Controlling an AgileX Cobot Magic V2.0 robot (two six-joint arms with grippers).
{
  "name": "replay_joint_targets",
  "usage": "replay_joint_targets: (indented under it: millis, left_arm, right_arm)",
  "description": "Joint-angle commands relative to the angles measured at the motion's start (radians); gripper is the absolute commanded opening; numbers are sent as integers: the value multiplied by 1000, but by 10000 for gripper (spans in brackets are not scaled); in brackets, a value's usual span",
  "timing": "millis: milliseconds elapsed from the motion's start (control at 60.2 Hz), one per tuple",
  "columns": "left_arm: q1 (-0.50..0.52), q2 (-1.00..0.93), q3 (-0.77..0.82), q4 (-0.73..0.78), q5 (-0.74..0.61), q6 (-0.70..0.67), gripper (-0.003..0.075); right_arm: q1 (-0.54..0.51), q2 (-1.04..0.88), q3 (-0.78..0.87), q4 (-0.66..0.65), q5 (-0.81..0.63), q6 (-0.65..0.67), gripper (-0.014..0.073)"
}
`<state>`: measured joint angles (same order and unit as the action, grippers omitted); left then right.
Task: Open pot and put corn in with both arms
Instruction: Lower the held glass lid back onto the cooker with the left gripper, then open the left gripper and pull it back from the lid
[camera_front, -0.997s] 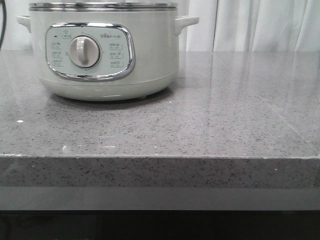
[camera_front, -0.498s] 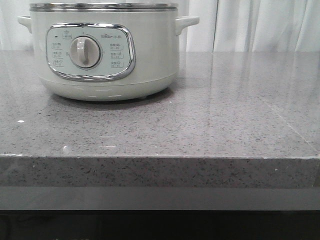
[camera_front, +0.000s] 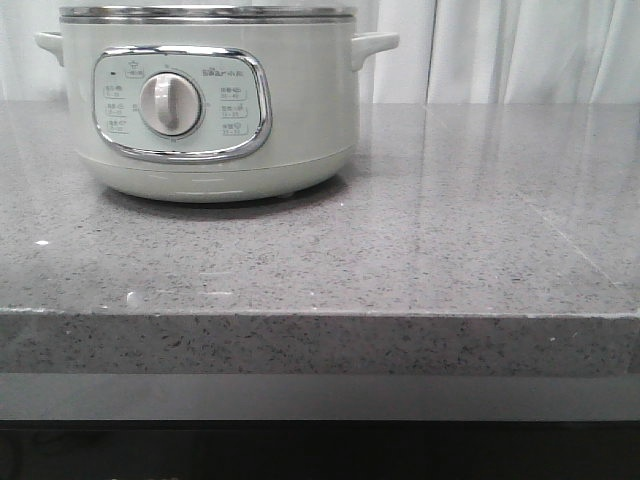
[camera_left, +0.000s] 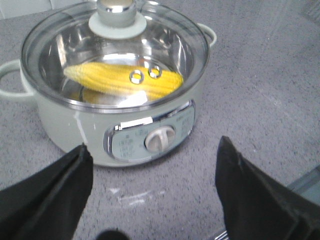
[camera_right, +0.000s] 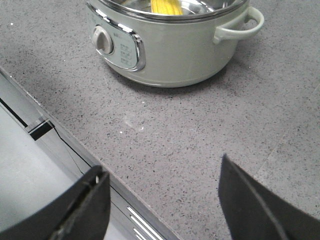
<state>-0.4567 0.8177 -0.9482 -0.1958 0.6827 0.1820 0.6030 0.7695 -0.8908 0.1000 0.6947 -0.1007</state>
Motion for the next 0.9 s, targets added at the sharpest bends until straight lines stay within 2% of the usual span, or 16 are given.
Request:
replay_joint_targets:
  millis: [0, 133, 216, 316, 465, 598, 681, 881]
  left_arm:
    - [3, -60, 29, -24, -92, -3, 512]
    - [3, -103, 79, -24, -117, -3, 507]
    - [3, -110, 90, -24, -125, -3, 455]
    - [3, -110, 90, -24, -125, -3, 340]
    - [3, -110, 90, -24, -125, -3, 173]
    - [3, -110, 90, -24, -126, -3, 39]
    - [3, -110, 90, -24, -130, -3, -20]
    - [3, -108, 90, -24, -130, -3, -20]
  right_arm:
    - [-3, -5, -27, -3, -62, -13, 489]
    - [-3, -4, -27, -3, -47, -13, 489]
    - [-3, -3, -27, -4, -46, -13, 464]
    - [-3, -3, -27, -4, -46, -13, 336]
    - [-3, -3, -27, -4, -46, -13, 78]
    - [-3, -3, -27, -3, -44, -13, -74]
    - [-3, -3, -27, -3, -41, -13, -67]
    - [-3, -3, -27, -3, -41, -13, -68]
